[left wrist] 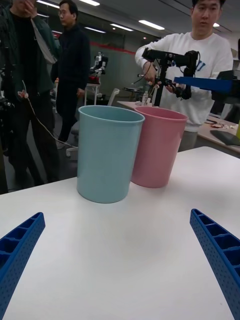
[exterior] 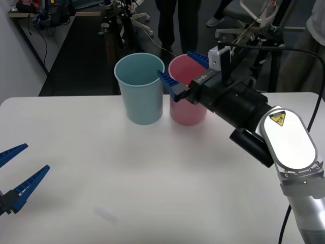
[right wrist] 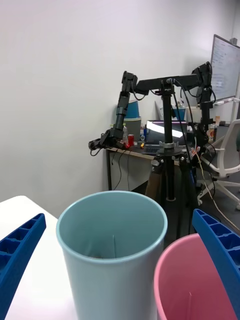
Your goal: Grasp the object on the table and drop it into the matching bin: aluminum can to the light blue bin, PET bottle to the pink bin.
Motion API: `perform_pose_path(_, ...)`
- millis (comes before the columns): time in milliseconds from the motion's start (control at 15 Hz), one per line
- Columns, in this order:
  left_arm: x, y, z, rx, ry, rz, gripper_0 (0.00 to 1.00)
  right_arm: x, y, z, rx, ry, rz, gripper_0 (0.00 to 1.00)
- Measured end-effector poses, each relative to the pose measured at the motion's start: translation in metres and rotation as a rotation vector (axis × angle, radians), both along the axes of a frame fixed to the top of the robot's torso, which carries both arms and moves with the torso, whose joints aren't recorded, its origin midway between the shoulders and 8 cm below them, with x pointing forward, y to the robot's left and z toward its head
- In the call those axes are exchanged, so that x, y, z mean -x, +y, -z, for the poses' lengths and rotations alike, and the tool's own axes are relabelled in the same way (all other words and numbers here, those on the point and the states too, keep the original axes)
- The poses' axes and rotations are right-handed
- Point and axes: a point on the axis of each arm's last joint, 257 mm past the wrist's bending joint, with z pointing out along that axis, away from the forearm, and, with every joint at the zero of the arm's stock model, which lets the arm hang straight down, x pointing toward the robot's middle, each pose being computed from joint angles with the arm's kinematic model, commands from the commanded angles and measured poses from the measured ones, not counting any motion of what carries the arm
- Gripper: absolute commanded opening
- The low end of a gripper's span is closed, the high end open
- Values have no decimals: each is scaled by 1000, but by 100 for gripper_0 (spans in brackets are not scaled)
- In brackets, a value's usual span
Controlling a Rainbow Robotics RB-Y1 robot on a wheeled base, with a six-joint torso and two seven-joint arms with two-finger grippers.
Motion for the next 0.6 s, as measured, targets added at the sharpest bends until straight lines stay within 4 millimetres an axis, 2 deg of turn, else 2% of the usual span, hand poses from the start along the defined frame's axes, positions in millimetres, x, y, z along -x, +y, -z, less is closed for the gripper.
perform_pose_path(200,0,0,0,0,0,0,100,36,-44,15,20,-22,-23,100)
perform_pose_path(600,0,0,0,0,0,0,100,93,-146,66,104,-40,19,100)
